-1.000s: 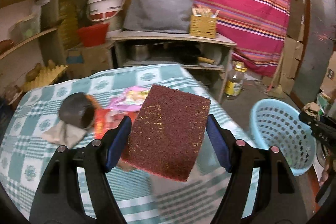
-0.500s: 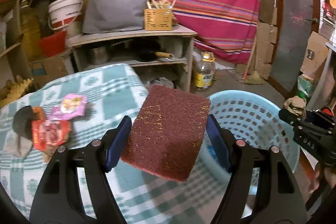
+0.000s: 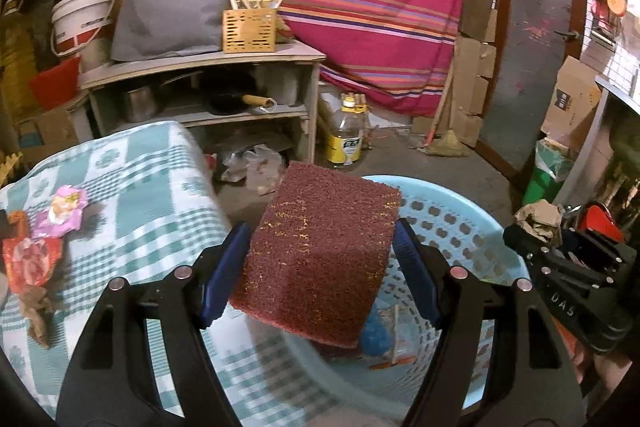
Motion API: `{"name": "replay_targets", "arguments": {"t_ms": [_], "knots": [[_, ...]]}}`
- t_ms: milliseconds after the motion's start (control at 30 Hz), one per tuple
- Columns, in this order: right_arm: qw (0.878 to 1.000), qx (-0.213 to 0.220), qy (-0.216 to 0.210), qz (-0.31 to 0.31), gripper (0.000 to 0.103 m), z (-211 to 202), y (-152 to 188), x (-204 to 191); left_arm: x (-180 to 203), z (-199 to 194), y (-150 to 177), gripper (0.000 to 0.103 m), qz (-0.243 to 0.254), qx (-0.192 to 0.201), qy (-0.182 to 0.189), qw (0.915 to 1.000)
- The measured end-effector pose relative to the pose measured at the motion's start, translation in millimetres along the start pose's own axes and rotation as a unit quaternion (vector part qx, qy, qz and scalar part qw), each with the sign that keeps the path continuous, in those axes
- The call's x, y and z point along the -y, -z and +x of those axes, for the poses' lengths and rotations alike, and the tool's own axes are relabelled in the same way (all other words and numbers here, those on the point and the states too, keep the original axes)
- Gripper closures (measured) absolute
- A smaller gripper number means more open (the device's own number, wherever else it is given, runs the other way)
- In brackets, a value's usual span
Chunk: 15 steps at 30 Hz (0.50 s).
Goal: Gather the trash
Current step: 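Open the left tool to drop the red pad while the right tool drops the brown cloth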
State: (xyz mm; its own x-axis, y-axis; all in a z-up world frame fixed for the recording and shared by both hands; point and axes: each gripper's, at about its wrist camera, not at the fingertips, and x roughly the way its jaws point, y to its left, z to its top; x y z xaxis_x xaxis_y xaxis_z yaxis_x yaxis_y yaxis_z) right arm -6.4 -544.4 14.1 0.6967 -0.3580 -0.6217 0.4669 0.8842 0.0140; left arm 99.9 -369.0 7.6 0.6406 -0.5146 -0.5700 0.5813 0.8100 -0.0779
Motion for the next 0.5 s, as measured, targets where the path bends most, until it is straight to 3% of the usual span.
{"name": "replay_targets", "arguments": {"t_ms": [133, 167, 300, 500], "knots": [[1.0, 0.001, 0.001, 0.002, 0.067, 0, 1, 4, 9, 6, -2, 0.028, 0.006, 0.001, 0.01, 0.9999], [1.0, 0.002, 0.002, 0.001, 0.067, 0, 0, 5, 9, 6, -2, 0.023, 0.007, 0.0, 0.008, 0.9999], [1.0, 0.003, -0.004, 0.0, 0.067, 0, -2, 1, 1, 0, -2, 0.02, 0.004, 0.006, -0.005, 1.0], [1.0, 0.003, -0.02, -0.008, 0.066, -1, -6, -19, -40, -28, -2, 0.016, -0.019, 0.021, -0.056, 0.998]]}}
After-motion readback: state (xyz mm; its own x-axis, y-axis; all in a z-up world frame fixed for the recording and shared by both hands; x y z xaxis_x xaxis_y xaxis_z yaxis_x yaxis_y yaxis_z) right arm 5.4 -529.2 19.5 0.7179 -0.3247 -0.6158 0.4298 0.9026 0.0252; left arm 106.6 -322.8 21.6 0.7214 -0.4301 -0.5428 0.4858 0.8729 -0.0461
